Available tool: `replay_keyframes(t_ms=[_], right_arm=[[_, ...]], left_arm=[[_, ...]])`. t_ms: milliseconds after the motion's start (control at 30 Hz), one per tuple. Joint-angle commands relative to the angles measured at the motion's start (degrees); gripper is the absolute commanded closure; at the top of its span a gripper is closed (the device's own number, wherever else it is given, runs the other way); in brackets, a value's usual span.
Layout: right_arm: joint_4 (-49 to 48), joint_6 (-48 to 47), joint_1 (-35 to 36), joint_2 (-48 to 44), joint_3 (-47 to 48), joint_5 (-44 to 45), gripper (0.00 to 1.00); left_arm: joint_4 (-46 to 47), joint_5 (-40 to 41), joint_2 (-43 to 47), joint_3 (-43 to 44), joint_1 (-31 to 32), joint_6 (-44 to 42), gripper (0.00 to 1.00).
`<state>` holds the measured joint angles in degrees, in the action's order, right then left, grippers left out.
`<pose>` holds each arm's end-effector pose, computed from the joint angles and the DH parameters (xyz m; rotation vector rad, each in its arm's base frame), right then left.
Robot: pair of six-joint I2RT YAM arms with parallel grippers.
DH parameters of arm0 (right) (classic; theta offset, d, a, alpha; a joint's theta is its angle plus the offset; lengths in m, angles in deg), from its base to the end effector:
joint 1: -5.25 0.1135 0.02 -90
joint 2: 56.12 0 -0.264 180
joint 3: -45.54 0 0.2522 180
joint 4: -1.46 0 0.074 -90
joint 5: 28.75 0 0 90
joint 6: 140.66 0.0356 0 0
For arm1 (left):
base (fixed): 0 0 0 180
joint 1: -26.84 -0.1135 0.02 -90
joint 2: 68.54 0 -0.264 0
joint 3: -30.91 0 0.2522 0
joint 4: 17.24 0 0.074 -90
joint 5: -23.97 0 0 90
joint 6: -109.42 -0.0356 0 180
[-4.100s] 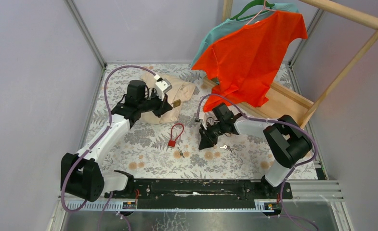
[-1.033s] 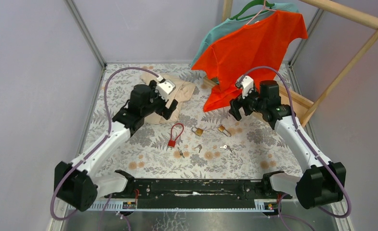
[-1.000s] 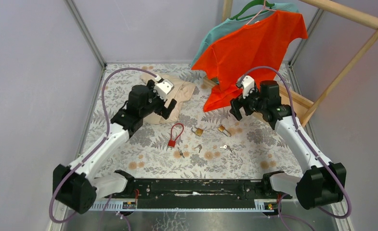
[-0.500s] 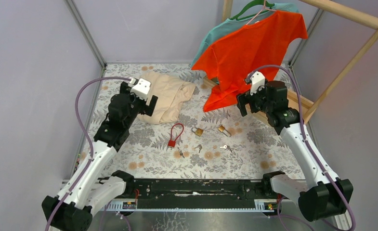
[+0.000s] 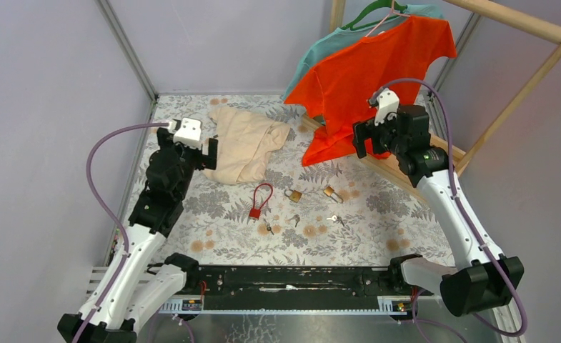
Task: Lock with the key
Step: Reset both arms
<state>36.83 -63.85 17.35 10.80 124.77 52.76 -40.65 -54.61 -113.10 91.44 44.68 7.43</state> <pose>0.2564 0.0604 0.3674 -0.5252 1.8997 0.1337 0.1757 -0.0492 0.3540 0.2920 1.6736 0.0932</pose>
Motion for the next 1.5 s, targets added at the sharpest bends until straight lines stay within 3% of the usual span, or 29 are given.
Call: replay_keyframes(t_ms=[0,233,767,1000,1200,1467], right_arm=[[1.1,2.32,-0.16,-1.02,2.3,1.6,0.01],[-1.53,0.55,-0.21,-7.48,-2.13,1.79,0.01],[-17.48,5.99,-0.23,-13.39,-18.23,3.03,0.01],[-18.84,3.02,-0.27,-16.79,-21.19,4.17,0.01],[-18.03,2.38,-0.32,-18.76,-21.44,3.45,0.01],[-17.26,1.66,-0.87,-20.4,-20.7,5.18,0.01]], left_arm=[[5.48,8.33,2.06,-0.56,-0.68,7.67,0.0],[-1.09,8.29,-0.15,4.0,-0.81,7.41,0.04],[1.71,-3.83,0.15,-0.07,-1.05,9.82,0.0],[1.59,-6.39,0.33,-1.67,-0.99,5.73,0.0],[5.99,-9.23,2.15,-6.74,-1.06,7.86,0.0],[5.77,-7.43,6.68,-7.33,-2.4,7.32,0.0]])
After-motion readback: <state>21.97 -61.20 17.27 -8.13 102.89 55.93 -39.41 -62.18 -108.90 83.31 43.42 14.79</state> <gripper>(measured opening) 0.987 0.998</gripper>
